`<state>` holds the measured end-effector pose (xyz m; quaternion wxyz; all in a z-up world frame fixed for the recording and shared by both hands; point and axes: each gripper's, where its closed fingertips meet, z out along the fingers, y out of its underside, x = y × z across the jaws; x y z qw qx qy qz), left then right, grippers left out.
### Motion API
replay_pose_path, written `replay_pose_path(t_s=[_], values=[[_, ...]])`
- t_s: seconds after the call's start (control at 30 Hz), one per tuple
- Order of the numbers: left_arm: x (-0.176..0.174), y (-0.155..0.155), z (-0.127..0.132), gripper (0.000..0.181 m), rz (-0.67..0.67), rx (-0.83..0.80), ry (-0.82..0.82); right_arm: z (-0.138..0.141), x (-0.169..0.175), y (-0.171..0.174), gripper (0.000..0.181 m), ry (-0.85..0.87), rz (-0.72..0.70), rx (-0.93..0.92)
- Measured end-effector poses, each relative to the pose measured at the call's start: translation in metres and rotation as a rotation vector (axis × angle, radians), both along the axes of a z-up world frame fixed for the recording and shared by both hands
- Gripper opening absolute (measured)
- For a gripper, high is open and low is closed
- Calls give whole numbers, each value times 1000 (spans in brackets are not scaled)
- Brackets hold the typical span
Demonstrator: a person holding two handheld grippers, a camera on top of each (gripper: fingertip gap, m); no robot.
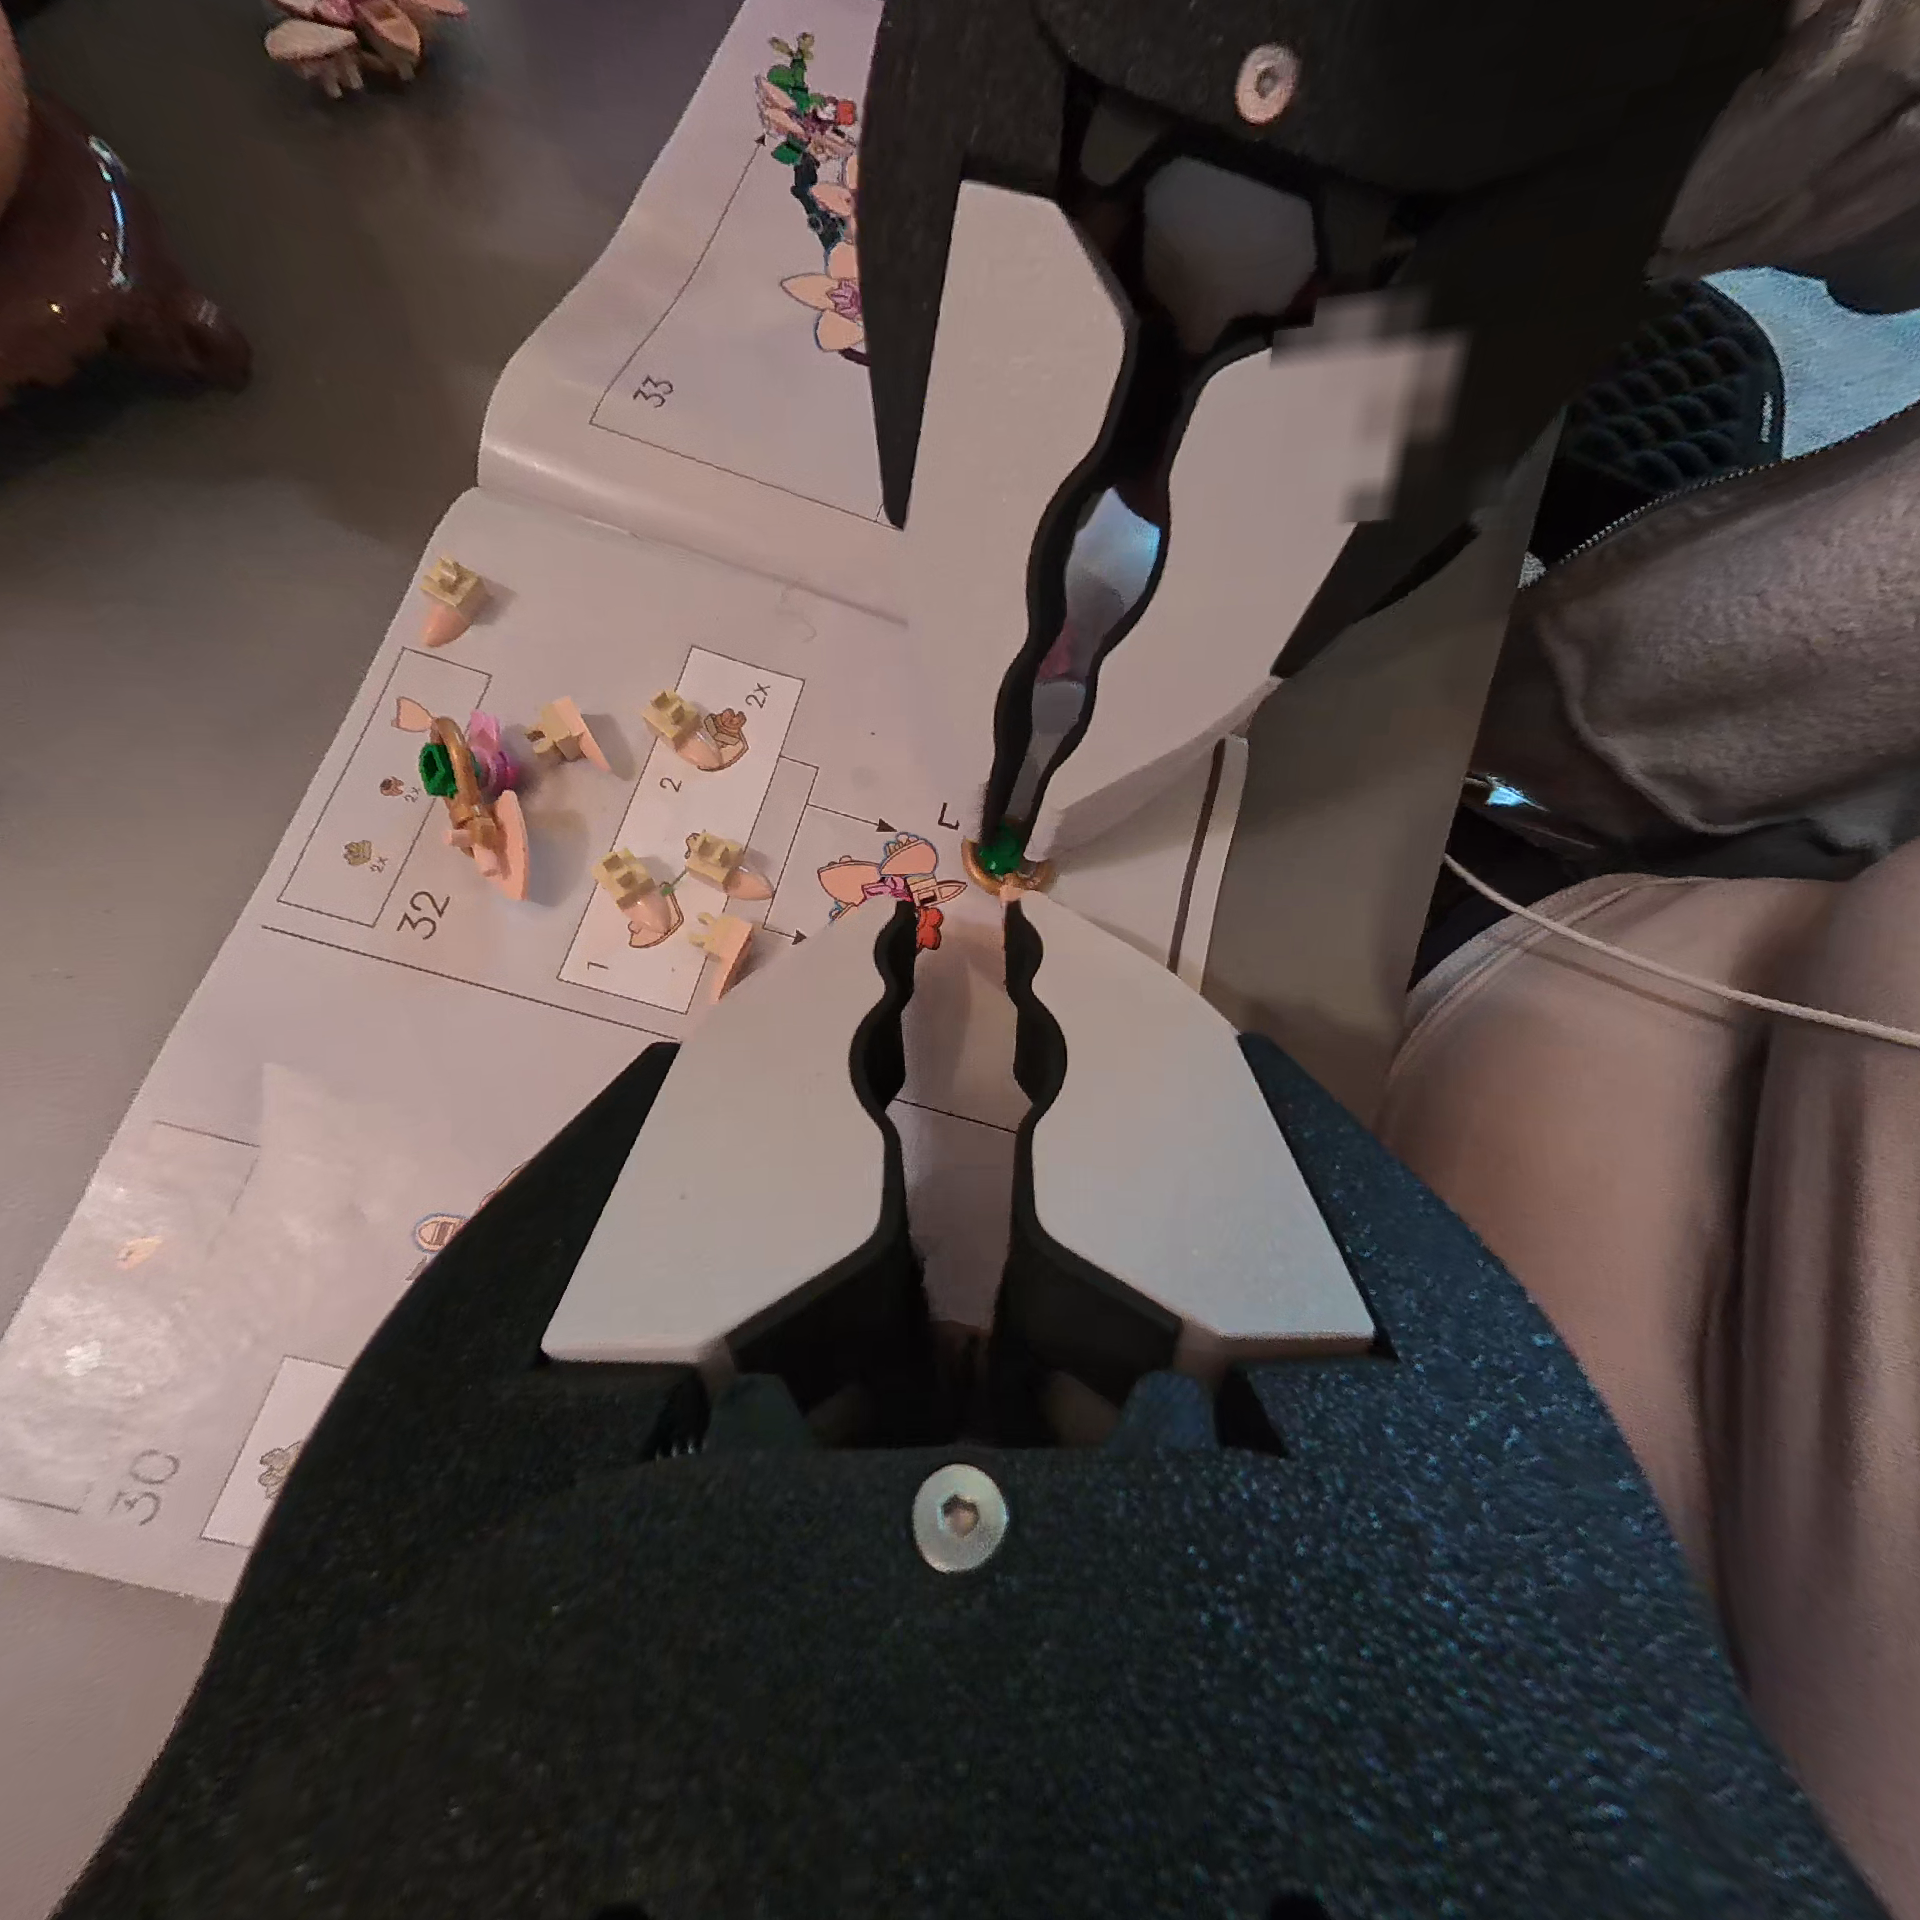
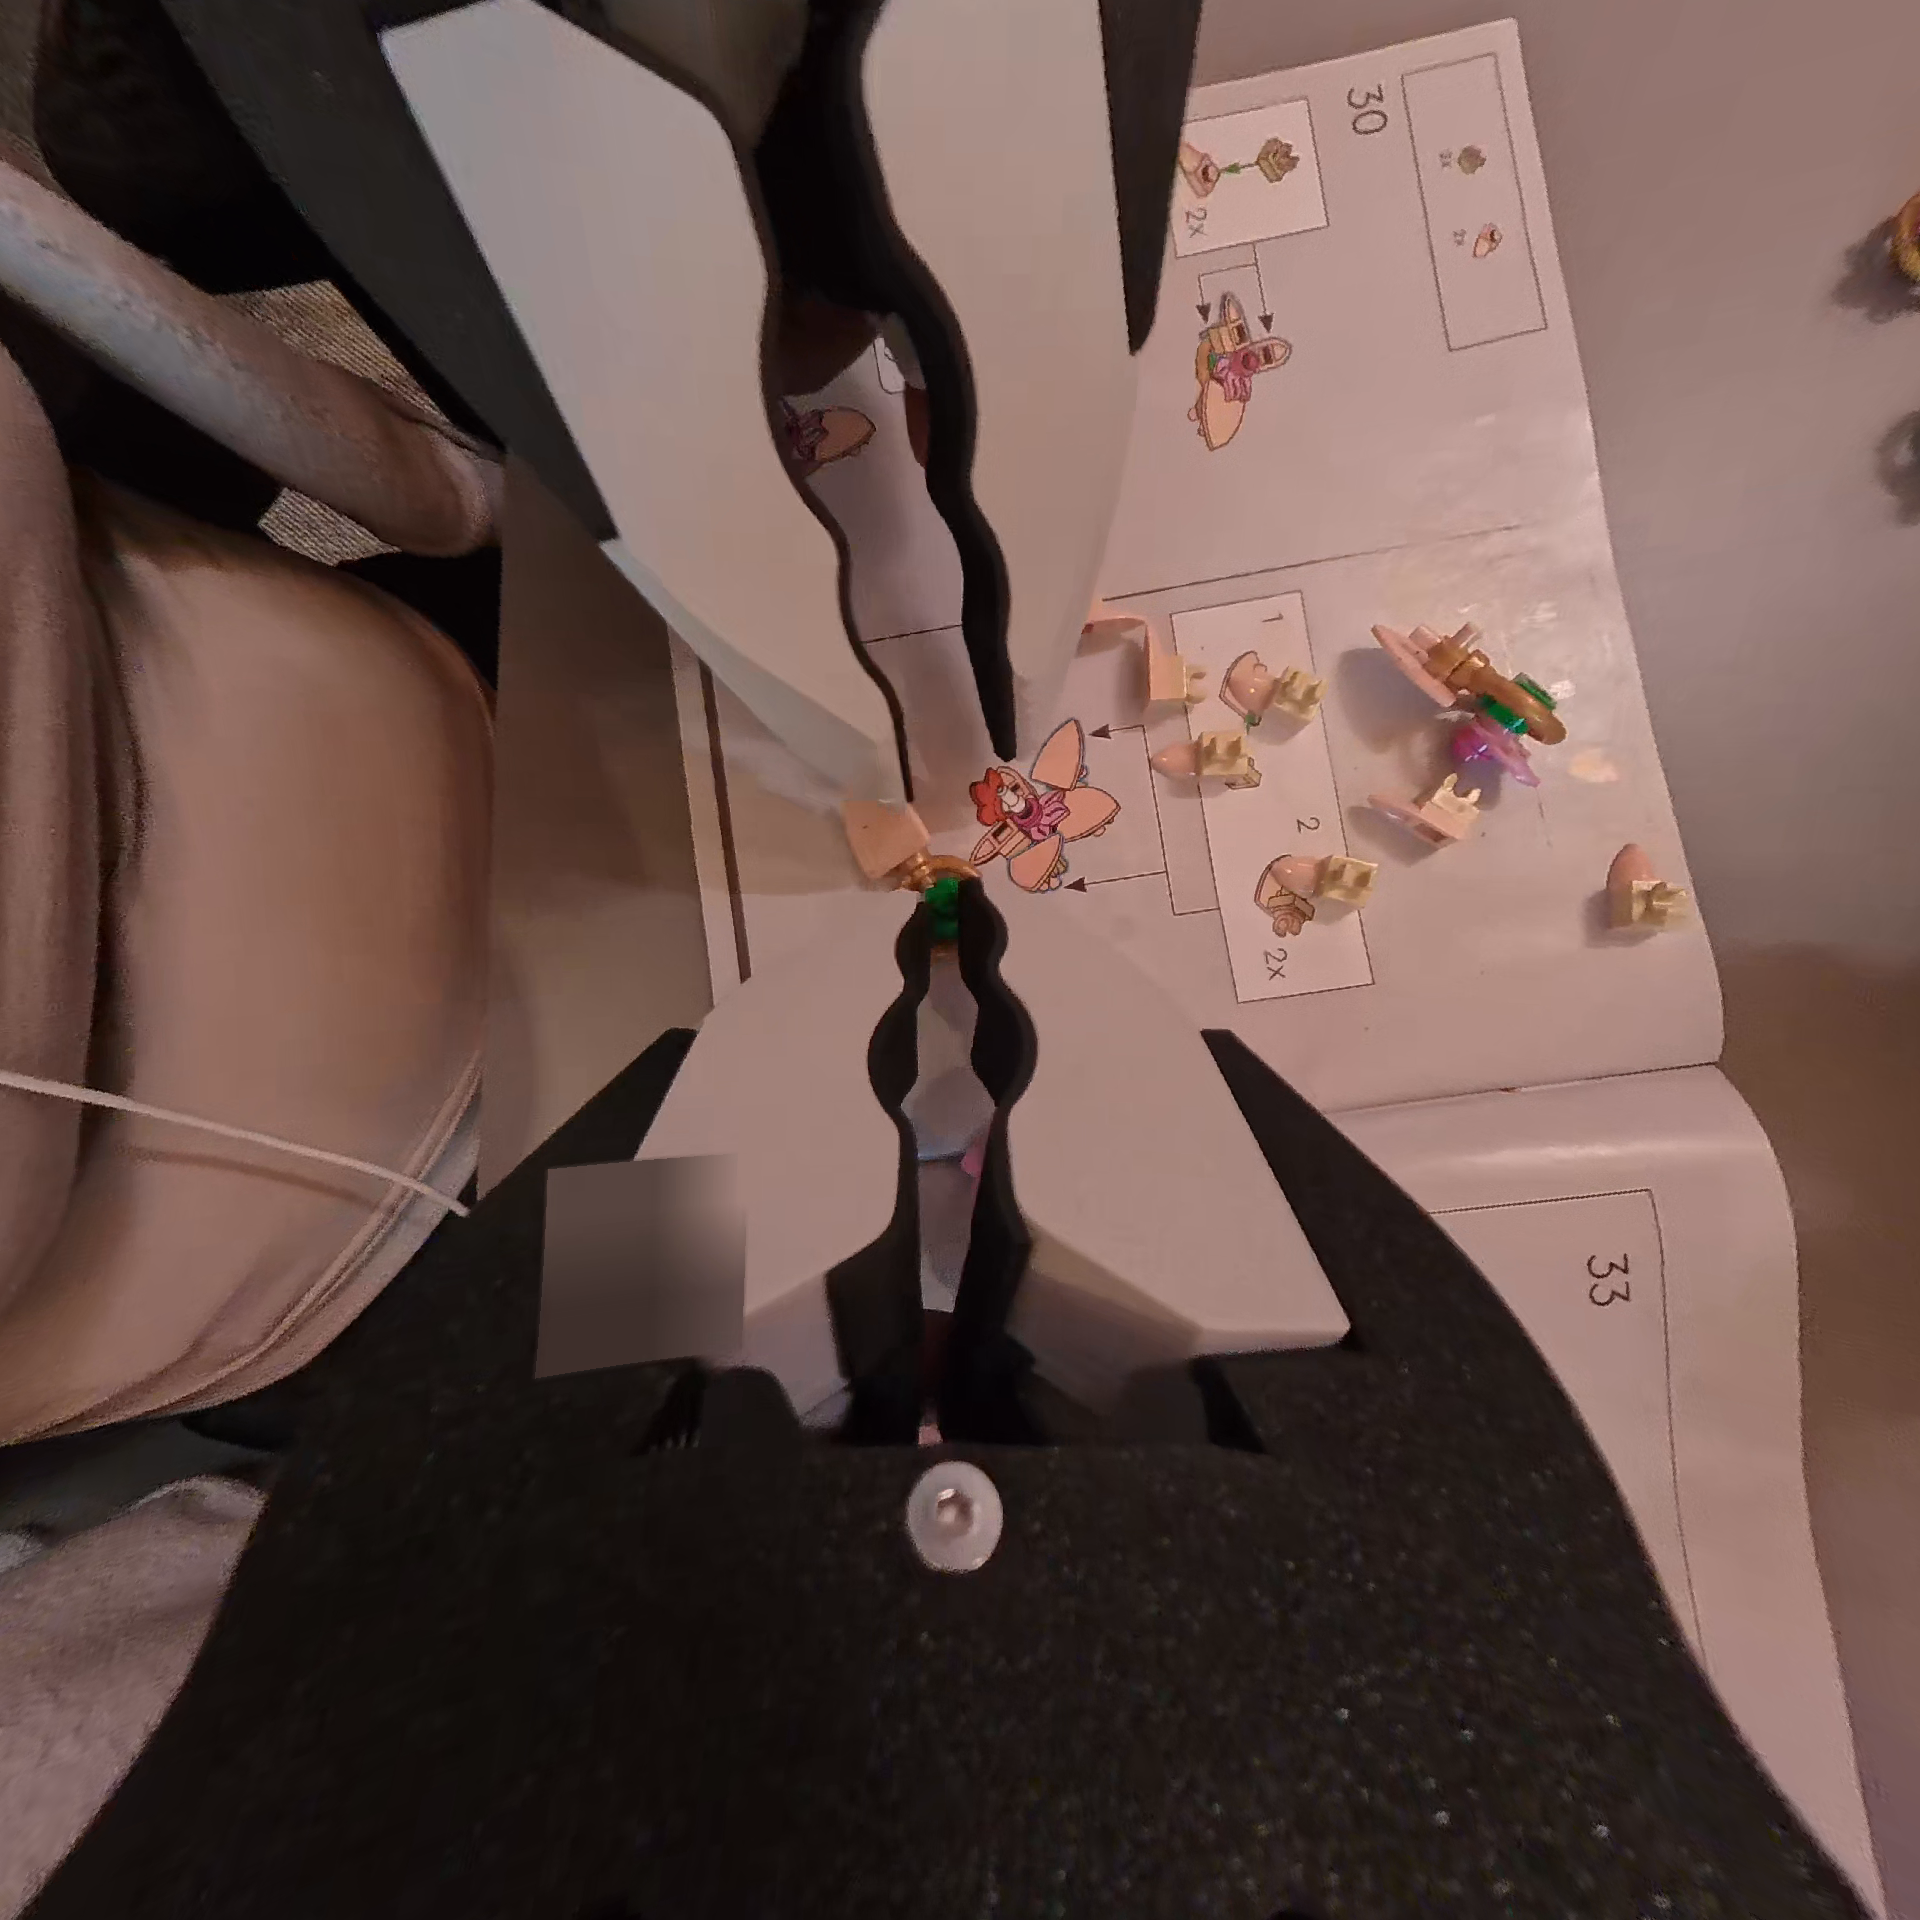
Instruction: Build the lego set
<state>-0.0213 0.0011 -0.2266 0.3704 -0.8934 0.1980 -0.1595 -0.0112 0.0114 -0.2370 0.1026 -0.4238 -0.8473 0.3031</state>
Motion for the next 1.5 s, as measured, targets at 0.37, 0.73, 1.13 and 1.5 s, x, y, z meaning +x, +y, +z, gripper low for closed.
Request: replay_pose_path(t_s=[0.37,0.73,1.13,1.5], values=[[6,1,-2,16,13,20,37,-2,1,-3,8,-21,1,57],[-1,4,-4,16,5,5,70,-2,0,-2,6,-16,102,30],[-7,-2,-4,15,22,3,53,-2,-2,-4,6,-107,116,30],[-4,-4,-5,6,49,-30,-10,-2,-1,-6,6,-112,53,36]])
